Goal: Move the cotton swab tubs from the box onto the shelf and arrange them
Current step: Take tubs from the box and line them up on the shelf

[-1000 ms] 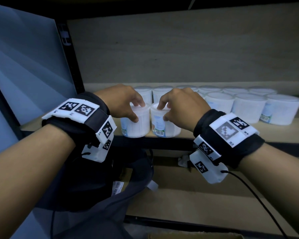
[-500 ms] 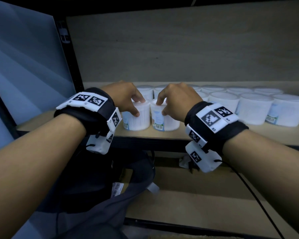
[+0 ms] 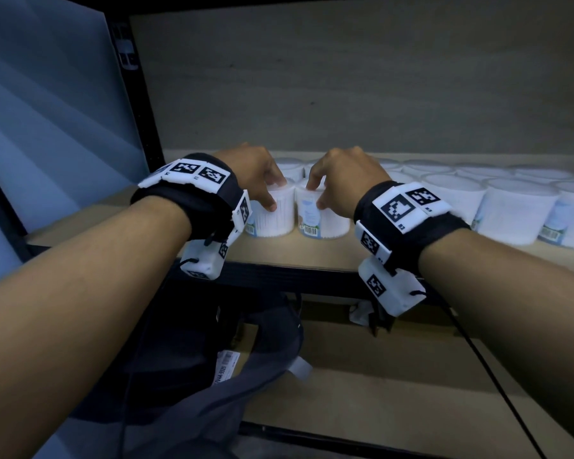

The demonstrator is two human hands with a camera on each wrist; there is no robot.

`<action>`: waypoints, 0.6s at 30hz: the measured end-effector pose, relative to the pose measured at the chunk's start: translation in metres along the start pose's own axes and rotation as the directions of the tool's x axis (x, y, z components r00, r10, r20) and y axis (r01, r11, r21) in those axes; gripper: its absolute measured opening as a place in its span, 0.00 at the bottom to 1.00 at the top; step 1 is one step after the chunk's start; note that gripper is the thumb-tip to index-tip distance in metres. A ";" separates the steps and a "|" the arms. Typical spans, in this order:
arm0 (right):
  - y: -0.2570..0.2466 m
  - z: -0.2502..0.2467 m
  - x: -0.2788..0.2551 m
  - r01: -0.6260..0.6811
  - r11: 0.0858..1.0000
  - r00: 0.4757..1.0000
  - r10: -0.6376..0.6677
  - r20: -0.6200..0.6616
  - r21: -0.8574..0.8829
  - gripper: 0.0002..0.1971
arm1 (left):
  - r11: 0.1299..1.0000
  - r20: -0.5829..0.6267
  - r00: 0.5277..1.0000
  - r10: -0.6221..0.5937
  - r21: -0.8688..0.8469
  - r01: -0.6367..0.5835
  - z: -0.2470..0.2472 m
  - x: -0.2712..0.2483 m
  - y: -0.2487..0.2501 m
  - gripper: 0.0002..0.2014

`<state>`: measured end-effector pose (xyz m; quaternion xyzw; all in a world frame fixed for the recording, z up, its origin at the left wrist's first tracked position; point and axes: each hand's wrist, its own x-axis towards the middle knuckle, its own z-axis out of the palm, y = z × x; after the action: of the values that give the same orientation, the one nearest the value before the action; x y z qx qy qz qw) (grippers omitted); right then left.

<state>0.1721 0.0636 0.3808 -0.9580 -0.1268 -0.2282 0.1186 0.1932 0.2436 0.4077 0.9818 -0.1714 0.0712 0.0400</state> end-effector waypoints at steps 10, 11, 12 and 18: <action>0.001 0.005 0.013 -0.003 0.999 1.000 0.003 0.013 -0.040 0.15 | 0.999 0.003 1.000 0.000 -0.036 0.000 0.002 0.015 -0.006 0.26; 0.001 0.006 0.014 -0.006 0.999 1.000 0.006 0.013 -0.041 0.15 | 0.999 0.005 1.000 0.000 -0.034 0.000 0.002 0.016 -0.005 0.26; 0.001 0.006 0.015 -0.009 0.999 1.000 0.009 0.015 -0.041 0.15 | 0.999 0.004 1.000 0.002 -0.032 -0.002 0.002 0.017 -0.006 0.26; 0.003 0.011 0.021 -0.018 0.999 1.000 0.018 0.002 -0.046 0.15 | 0.999 -0.017 1.000 0.004 -0.034 -0.004 0.004 0.020 -0.008 0.23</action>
<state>0.1957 0.0679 0.3809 -0.9618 -0.1131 -0.2290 0.0986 0.2153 0.2435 0.4068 0.9800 -0.1742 0.0767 0.0580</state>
